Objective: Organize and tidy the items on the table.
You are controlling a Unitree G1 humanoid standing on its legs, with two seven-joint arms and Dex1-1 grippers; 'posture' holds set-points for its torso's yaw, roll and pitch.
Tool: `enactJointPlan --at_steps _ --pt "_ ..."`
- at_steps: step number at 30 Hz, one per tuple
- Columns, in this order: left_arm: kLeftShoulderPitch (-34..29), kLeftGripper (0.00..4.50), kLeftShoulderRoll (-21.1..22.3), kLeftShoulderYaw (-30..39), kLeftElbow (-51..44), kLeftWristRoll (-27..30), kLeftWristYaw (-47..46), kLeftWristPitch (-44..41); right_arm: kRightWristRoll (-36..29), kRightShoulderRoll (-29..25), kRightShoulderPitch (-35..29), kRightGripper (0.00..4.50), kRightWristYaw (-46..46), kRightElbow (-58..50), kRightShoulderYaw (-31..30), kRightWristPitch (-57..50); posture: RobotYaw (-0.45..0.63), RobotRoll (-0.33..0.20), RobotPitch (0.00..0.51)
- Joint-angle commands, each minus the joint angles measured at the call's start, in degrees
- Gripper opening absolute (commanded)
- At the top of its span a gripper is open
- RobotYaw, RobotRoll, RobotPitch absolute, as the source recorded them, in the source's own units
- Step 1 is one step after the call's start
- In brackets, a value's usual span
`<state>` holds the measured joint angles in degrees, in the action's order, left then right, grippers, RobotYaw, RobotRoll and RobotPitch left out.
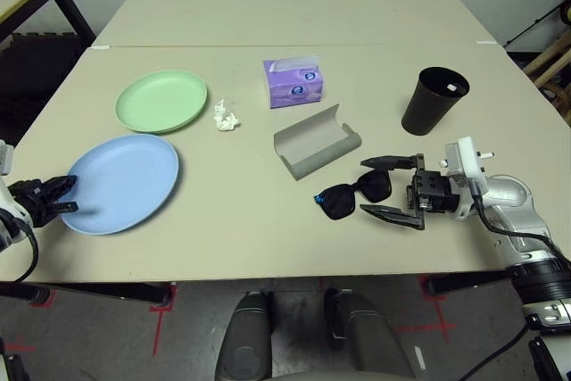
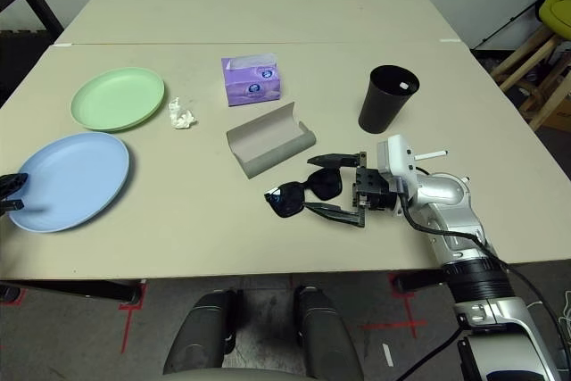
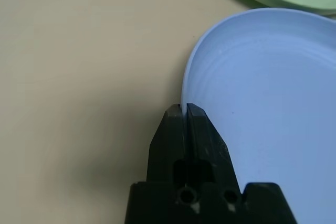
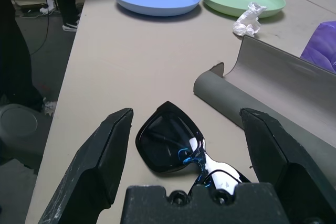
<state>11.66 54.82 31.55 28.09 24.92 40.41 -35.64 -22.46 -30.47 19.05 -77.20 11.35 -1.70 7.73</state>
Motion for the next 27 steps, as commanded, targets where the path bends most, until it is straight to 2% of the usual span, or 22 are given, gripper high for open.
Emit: enactJointPlan --at_steps 1,9,18,22,27 --pt "-0.36 0.02 0.6 0.5 0.28 2.14 2.25 -4.88 0.46 -0.29 -0.3 4.5 -0.09 -0.16 -0.62 0.36 0.15 0.0 0.147" --pt "-1.82 0.02 1.79 2.42 -1.52 3.92 4.43 -8.14 0.5 -0.54 -0.25 4.5 -0.41 0.38 -0.43 0.79 0.15 0.0 0.146" --pt "1.85 0.02 1.28 3.93 -7.05 6.92 3.62 -11.66 0.82 -0.54 0.1 4.5 -0.64 1.24 -0.61 1.42 0.15 0.0 0.139" --pt "4.35 0.02 0.95 3.71 -7.39 7.19 2.06 -12.66 1.03 -0.3 0.2 4.5 -0.64 1.28 -0.77 1.45 0.15 0.0 0.136" --pt "13.69 0.02 1.05 -0.83 -0.35 4.33 0.45 -9.59 1.18 -0.06 0.61 4.5 -0.62 1.45 -1.12 1.48 0.16 0.0 0.134"
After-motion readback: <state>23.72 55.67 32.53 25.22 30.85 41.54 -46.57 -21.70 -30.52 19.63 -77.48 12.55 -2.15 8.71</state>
